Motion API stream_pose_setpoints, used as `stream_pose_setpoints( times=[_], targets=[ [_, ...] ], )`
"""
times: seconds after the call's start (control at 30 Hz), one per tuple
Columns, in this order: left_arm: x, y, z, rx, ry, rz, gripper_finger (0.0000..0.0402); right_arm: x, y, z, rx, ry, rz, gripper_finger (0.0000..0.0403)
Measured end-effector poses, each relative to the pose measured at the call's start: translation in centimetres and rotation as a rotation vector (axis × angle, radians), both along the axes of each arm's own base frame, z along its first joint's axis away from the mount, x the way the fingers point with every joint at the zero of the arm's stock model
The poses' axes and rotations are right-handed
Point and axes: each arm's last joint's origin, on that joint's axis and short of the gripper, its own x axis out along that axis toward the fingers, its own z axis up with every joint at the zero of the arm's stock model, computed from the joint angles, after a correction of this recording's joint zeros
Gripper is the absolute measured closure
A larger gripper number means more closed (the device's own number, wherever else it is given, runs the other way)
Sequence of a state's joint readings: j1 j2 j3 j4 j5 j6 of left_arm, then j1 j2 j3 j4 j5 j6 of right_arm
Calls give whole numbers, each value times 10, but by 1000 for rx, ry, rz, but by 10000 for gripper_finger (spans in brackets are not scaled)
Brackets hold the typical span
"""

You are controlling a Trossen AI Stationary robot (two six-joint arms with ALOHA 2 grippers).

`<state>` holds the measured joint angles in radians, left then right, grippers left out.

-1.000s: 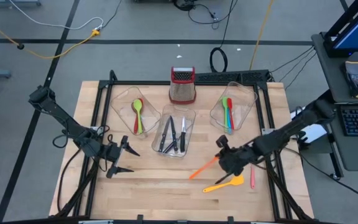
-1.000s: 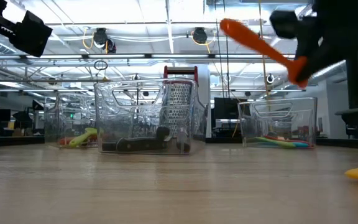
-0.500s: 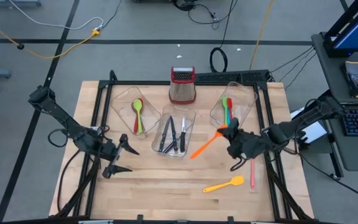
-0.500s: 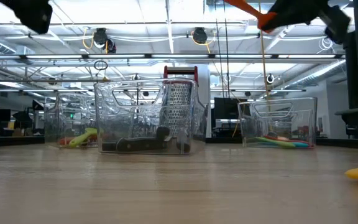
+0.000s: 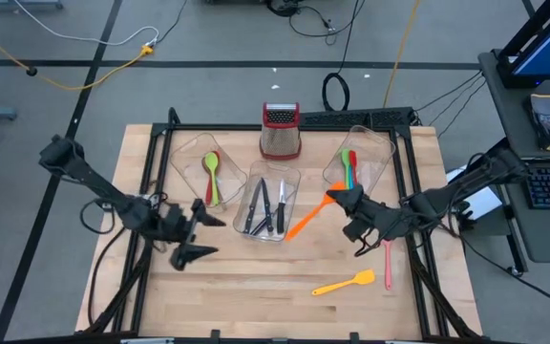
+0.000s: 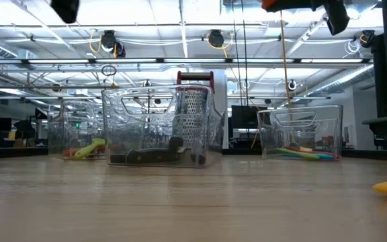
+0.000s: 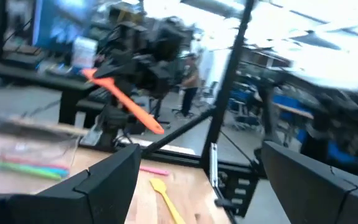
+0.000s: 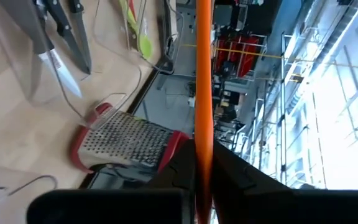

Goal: Pick & Place Kitchen Items
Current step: Put the orange spatula on the right transparent bin

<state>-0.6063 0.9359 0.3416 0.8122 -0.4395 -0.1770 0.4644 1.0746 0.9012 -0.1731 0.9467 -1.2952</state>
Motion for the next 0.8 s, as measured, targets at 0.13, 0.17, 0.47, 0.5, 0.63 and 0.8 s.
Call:
stream_pose_setpoints(
  times=[0.13,0.17,0.47,0.5,0.63,0.8],
  targets=[
    [32,-7,9,-92,72,27,66,8,4,-4,-39,15,12,387],
    [40,-9,11,-97,91,23,66,10,5,-6,-50,27,14,387],
    [108,-22,43,-49,316,44,66,24,18,-24,-89,83,44,387],
    [113,-21,46,-55,346,57,66,25,21,-25,-97,86,54,387],
    [132,-10,51,-119,464,108,66,27,34,-28,-111,78,100,387],
    [148,7,46,-231,552,10,66,24,51,-27,-107,41,167,387]
  ],
)
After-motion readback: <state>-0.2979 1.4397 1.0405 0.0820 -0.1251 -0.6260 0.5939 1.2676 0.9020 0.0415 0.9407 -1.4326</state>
